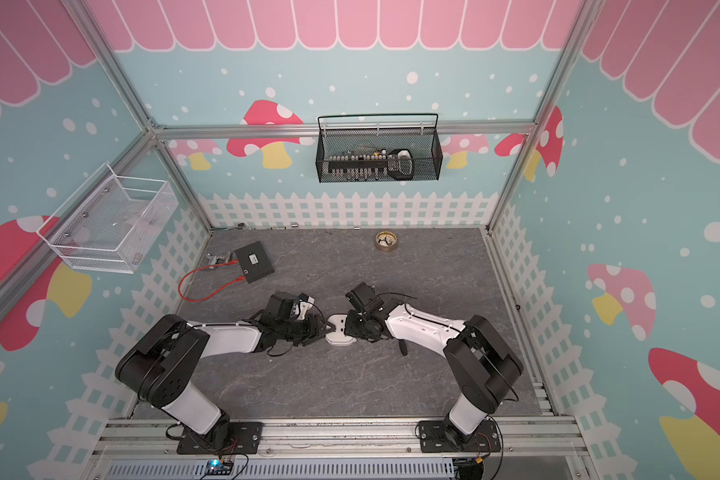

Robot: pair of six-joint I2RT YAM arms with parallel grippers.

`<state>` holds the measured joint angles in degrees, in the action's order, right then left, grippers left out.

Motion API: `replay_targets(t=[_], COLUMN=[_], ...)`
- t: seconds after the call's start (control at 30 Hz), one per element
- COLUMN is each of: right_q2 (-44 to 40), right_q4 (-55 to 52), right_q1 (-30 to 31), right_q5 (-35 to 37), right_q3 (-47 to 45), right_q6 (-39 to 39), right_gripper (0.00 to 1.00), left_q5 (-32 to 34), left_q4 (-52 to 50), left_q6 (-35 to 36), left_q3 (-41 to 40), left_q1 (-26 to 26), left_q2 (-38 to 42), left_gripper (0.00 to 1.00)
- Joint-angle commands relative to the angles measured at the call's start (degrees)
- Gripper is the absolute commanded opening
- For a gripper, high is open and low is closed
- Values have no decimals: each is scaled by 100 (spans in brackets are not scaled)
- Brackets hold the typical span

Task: Remove the battery from the alarm
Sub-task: Install the cover on the alarm.

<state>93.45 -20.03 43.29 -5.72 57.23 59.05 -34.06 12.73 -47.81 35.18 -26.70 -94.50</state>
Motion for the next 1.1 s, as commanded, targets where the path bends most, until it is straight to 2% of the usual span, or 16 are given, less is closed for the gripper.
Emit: replay_targets(t=[0.0,1.07], right_q2=[-11,252], right_q4=[25,199], right_q1=[119,162], right_q5=[122,78], right_q3=[-19,192], right_q6=[71,14], right_gripper=[0,0], left_q5=[-1,-77], left_q4=[89,164], left_q6=[-27,-53], left_q3=[103,101], left_q1=[-19,-11], left_q2=[-15,-28], left_gripper=[57,54])
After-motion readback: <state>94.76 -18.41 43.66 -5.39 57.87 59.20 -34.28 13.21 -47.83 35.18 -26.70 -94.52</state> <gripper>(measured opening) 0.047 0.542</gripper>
